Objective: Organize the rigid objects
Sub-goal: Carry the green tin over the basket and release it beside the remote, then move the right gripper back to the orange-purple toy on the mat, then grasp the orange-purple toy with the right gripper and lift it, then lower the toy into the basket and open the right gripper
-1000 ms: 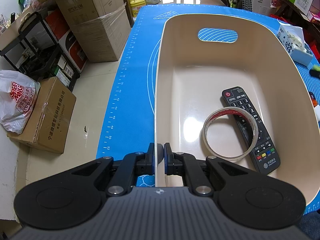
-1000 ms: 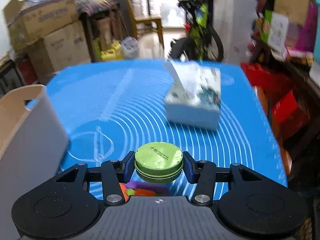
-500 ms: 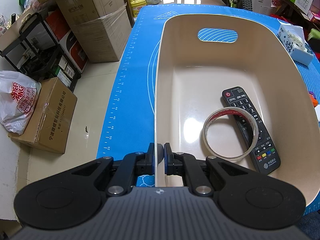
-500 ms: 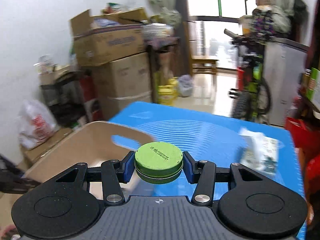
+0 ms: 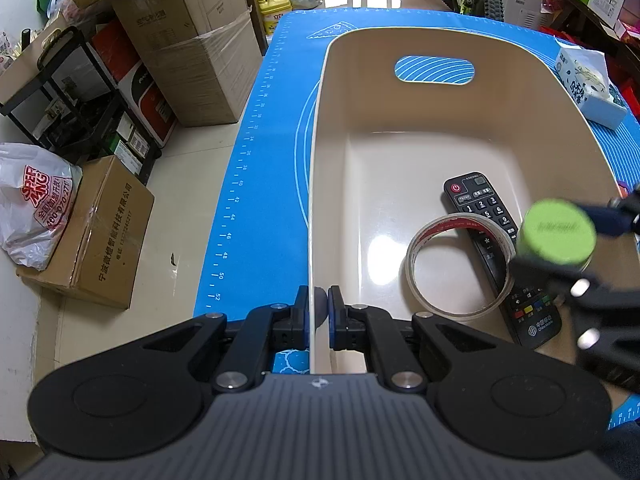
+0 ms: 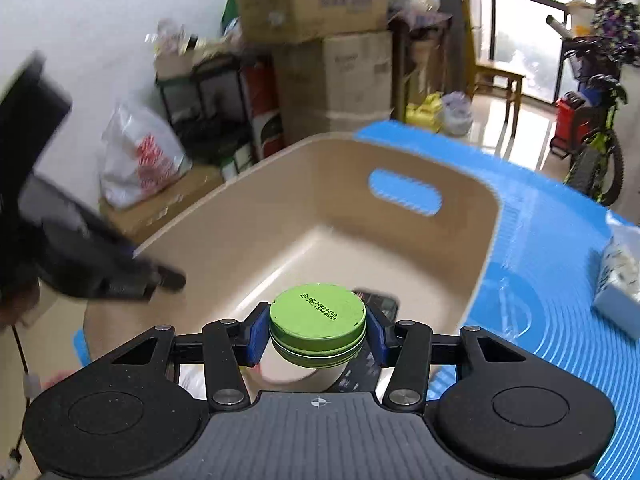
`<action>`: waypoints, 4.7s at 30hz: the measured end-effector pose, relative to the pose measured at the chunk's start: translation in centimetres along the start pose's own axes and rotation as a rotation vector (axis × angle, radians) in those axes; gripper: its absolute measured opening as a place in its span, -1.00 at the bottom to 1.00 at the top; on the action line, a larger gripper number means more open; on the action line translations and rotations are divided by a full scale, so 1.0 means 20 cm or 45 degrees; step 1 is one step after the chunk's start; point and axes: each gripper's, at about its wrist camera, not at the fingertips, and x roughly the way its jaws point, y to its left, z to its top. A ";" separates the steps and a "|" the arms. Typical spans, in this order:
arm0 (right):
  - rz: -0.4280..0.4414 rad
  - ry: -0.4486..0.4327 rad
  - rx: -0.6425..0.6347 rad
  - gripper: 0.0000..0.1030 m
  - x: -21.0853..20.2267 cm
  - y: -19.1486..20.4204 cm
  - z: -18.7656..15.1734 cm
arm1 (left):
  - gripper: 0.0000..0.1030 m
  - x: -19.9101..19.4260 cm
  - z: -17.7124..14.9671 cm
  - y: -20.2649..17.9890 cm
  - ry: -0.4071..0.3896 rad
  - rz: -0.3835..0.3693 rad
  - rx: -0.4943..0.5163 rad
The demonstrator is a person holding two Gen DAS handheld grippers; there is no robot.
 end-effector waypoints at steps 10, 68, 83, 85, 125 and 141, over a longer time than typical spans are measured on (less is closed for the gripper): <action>-0.047 0.048 -0.100 0.05 0.04 0.08 -0.05 | -0.81 0.00 0.01 -0.01 0.001 0.003 0.000; -0.355 0.070 0.228 0.69 -0.27 -0.86 -0.44 | -0.81 0.00 0.01 -0.01 0.003 0.006 0.003; -0.392 0.100 0.594 0.70 -0.04 -1.07 -0.40 | -0.80 -0.01 0.00 -0.01 0.004 0.009 0.007; -0.395 0.128 0.608 0.73 0.01 -1.07 -0.37 | -0.81 -0.01 0.00 -0.01 0.003 0.012 0.011; -0.509 -0.226 0.374 0.40 -0.25 -0.72 -0.10 | -0.81 0.00 0.00 -0.02 0.005 0.018 0.013; -0.048 -0.152 0.124 0.40 -0.13 -0.11 0.03 | -0.81 0.00 0.00 -0.02 0.006 0.017 0.014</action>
